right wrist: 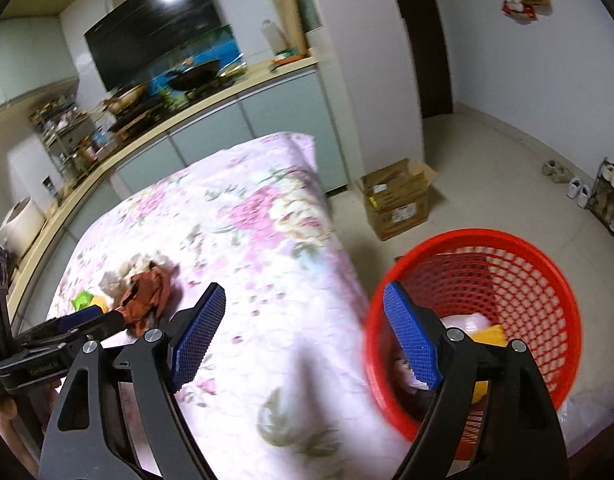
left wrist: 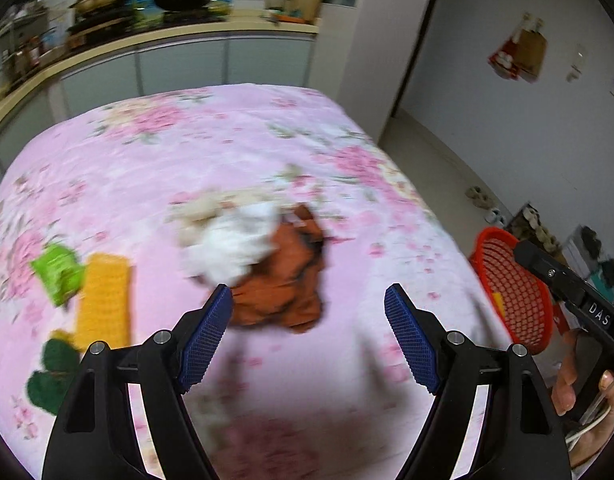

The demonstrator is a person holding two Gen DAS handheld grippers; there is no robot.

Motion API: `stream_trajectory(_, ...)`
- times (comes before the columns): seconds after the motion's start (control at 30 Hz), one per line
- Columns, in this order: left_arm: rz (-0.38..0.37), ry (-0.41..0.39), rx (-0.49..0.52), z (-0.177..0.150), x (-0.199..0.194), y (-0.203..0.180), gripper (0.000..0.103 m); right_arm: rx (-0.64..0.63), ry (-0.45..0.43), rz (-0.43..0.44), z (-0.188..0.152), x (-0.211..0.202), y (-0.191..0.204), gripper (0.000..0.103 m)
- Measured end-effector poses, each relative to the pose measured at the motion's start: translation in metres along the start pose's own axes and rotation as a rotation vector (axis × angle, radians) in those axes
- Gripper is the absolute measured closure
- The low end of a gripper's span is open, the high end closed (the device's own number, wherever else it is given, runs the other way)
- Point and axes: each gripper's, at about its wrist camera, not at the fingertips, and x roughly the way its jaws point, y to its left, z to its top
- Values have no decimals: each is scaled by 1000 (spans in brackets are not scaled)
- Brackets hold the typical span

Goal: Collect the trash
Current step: 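Move both open grippers back over the remaining trash on the quilt, then grasp the brown-and-black crumpled bag with the right gripper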

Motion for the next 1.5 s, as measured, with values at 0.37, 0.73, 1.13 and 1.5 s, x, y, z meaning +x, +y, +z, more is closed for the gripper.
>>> stream_trajectory(0.37,77,-14,-132,-16,-25,76,27,-61,84,72,-9,28,43,24)
stream_trajectory(0.73,73,-31,-213,-17,-33,111,27,-159,146,141,-15,48,91,24)
stream_trajectory(1.13,83,-39,-253,-17,-32,128,27,-254,226,236,-18,87,148,23)
stream_trajectory(1.5,75,-50,-247,-16,-34,127,27,-257,261,241,-22,107,157,37)
